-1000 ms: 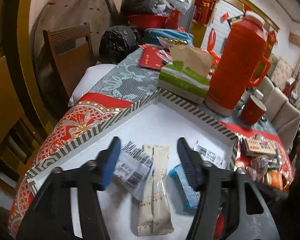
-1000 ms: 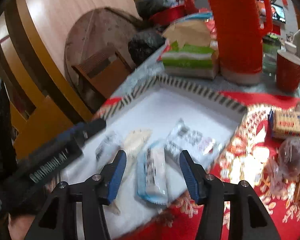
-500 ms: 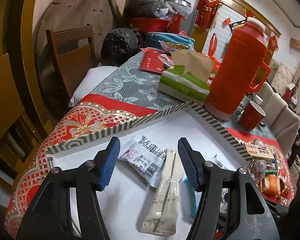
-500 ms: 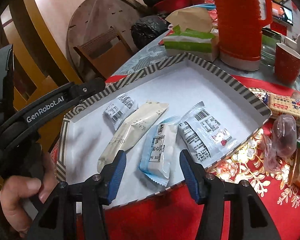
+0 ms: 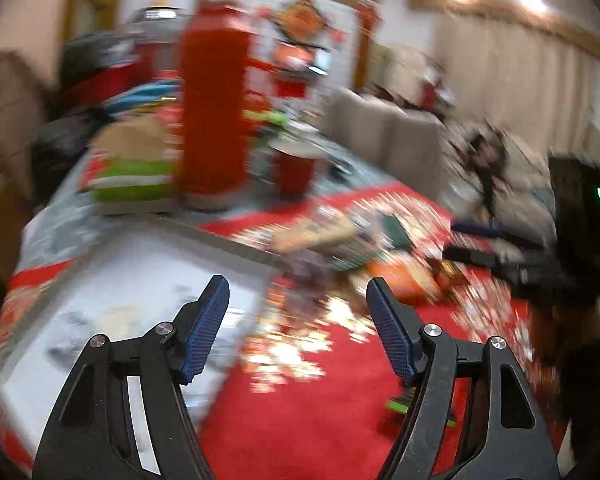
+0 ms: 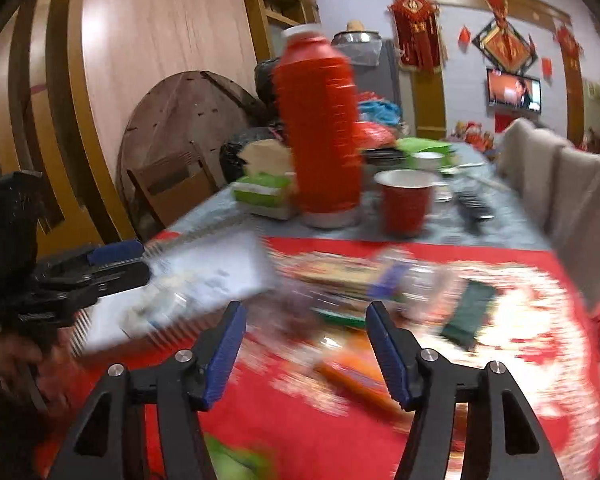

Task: Organize snacks
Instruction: 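Grasp green packet with left tool while right tool grasps red-gold packet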

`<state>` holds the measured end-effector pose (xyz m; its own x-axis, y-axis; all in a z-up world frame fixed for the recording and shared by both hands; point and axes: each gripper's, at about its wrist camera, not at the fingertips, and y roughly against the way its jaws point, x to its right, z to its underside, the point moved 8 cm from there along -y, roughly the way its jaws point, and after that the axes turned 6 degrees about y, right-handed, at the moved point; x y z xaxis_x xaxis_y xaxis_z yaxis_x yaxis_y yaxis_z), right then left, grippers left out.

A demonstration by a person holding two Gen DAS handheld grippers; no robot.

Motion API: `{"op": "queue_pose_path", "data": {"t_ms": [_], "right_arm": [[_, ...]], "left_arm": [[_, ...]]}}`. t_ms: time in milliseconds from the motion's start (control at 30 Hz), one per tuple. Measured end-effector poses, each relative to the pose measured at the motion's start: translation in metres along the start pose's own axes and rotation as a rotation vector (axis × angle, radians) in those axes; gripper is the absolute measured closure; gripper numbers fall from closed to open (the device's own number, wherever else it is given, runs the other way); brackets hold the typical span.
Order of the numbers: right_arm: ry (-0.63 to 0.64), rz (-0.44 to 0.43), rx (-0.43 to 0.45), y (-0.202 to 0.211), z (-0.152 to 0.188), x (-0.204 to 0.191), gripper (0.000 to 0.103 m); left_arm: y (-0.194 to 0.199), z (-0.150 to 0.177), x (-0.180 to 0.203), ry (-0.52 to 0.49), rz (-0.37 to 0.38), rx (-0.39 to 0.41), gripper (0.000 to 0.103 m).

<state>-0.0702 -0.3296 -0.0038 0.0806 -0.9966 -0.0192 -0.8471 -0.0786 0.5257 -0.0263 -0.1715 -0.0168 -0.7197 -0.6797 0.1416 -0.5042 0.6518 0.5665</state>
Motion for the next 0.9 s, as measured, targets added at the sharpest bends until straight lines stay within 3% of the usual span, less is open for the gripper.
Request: {"op": "queue_pose_path", "data": {"t_ms": [133,267,367,533,667,767,833,900], "right_arm": [[0.01,0.088,-0.045,0.023,0.044,0.056,0.036],[-0.16,0.077,-0.129,0.012,0.073,0.092,0.034],[-0.269,0.015,-0.158,-0.004,0.081,0.095,0.034],[-0.341,0.029,-0.221,-0.024,0.087,0.093,0.034],[-0.412,0.077,-0.233,-0.028,0.084,0.1,0.034],[-0.354,0.148,-0.249,-0.034,0.081,0.097,0.036],[-0.313,0.19,-0.254,-0.035,0.081,0.093,0.043],[-0.309,0.196,-0.256,-0.036,0.08,0.095,0.059]], "left_arm": [[-0.031,0.017,0.035,-0.067,0.076,-0.08,0.031],[-0.044,0.024,0.052,-0.036,0.179,-0.116,0.031],[-0.037,0.027,0.058,-0.042,0.242,-0.098,0.031],[-0.03,0.035,0.066,-0.045,0.353,-0.109,0.031],[-0.031,0.04,0.066,-0.056,0.335,-0.127,0.031],[-0.035,0.045,0.061,-0.046,0.302,-0.144,0.031],[-0.039,0.047,0.055,-0.03,0.282,-0.158,0.031],[-0.042,0.048,0.048,-0.006,0.264,-0.169,0.031]]}}
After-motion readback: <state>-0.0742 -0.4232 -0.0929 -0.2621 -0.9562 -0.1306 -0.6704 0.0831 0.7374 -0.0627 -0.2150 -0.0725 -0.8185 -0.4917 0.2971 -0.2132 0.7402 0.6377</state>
